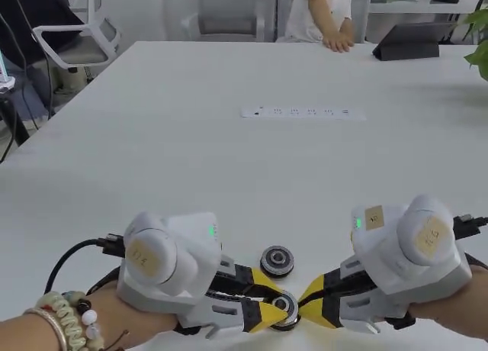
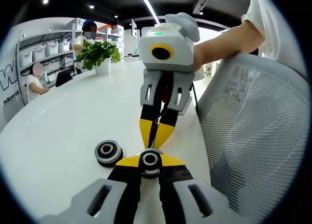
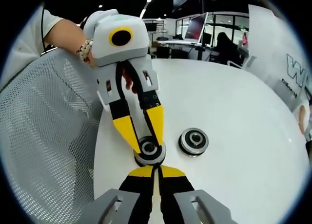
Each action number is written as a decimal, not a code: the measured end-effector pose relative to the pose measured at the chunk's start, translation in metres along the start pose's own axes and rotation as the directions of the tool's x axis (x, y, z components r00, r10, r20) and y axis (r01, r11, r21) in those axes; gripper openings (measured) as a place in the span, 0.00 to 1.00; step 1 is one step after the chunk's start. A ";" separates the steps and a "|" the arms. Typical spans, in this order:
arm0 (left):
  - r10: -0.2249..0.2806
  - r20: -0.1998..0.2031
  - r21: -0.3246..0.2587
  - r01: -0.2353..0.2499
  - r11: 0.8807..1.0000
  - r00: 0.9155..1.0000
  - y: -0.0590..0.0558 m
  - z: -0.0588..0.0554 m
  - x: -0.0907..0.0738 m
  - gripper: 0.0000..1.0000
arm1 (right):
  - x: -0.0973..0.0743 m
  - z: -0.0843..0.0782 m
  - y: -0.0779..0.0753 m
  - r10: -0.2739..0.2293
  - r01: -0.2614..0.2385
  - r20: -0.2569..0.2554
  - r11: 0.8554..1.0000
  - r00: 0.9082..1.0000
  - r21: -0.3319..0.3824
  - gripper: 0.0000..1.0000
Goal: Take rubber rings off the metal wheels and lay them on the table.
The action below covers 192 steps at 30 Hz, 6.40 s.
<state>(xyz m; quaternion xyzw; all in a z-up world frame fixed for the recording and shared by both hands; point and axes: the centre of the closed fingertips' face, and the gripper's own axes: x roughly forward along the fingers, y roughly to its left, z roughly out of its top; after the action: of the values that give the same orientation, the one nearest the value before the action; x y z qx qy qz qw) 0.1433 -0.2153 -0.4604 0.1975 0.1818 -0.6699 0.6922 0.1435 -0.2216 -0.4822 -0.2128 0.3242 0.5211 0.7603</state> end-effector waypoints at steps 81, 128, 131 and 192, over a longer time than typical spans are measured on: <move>0.005 -0.041 0.007 -0.005 1.000 0.999 0.001 0.003 -0.002 0.11 | -0.011 0.018 -0.004 0.054 -0.151 0.171 0.763 0.984 0.629 0.00; -0.007 0.076 0.023 0.005 1.000 0.997 -0.023 0.082 -0.080 0.80 | -0.055 0.033 -0.037 -0.135 -0.035 0.223 0.781 0.965 0.623 0.00; 0.024 0.074 0.007 -0.024 1.000 0.997 -0.019 0.079 -0.092 0.84 | -0.057 0.034 -0.038 -0.144 -0.031 0.227 0.780 0.963 0.625 0.00; 0.252 0.037 -0.272 -0.233 0.934 0.967 -0.022 0.003 -0.138 0.89 | -0.073 0.103 -0.024 -0.152 -0.113 0.425 0.837 0.892 0.536 0.00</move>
<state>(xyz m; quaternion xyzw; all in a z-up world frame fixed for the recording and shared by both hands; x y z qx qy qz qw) 0.1159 -0.0992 -0.3872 0.0998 0.2193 -0.5557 0.7957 0.1761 -0.2104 -0.3585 0.1365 0.2718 0.4334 0.8483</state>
